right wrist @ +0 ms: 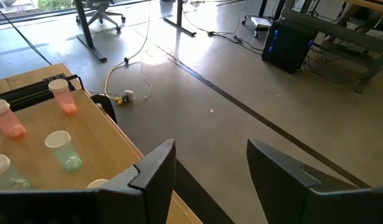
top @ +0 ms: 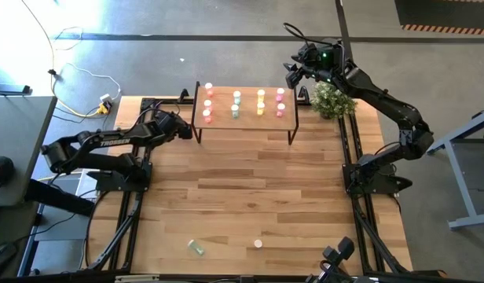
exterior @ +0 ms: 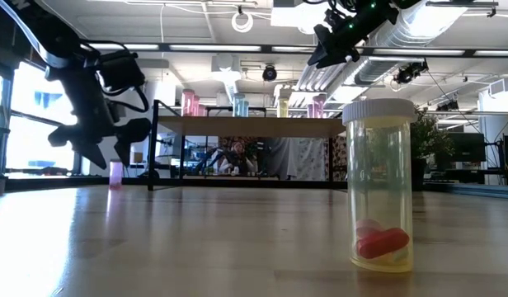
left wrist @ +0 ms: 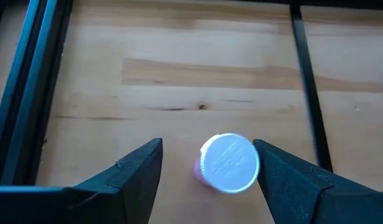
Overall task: Pick and place medicine bottles onto shelf by color
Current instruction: Put the purple pill bottle on the shelf aligned with the other purple pill bottle
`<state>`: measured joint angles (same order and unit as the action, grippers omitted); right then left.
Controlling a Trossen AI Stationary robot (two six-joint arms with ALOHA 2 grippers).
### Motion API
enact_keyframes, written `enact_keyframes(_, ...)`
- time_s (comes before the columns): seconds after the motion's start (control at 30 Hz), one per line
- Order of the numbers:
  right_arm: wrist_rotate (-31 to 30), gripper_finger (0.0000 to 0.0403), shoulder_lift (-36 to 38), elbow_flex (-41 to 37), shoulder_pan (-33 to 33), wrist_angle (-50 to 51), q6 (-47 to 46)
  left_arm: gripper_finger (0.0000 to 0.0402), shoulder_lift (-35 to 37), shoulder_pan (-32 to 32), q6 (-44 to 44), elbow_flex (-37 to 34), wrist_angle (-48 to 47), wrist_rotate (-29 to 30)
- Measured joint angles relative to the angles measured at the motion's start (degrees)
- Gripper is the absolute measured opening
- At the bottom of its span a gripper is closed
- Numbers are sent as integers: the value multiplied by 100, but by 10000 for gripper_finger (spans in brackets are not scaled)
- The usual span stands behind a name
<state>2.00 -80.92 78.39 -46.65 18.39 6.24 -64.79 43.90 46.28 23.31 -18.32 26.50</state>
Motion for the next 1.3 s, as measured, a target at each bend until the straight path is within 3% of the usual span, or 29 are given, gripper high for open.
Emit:
enact_keyframes(0.6,-1,190,2,0,2,0,-5,129,-149,-2,-192,2,183,-91)
enact_keyframes(0.87,-2,190,-1,0,2,0,-4,111,-96,-2,-303,8,178,-351)
enact_keyframes(1.3,-1,190,0,-1,17,76,0,109,-79,-2,-504,1334,-2178,-280)
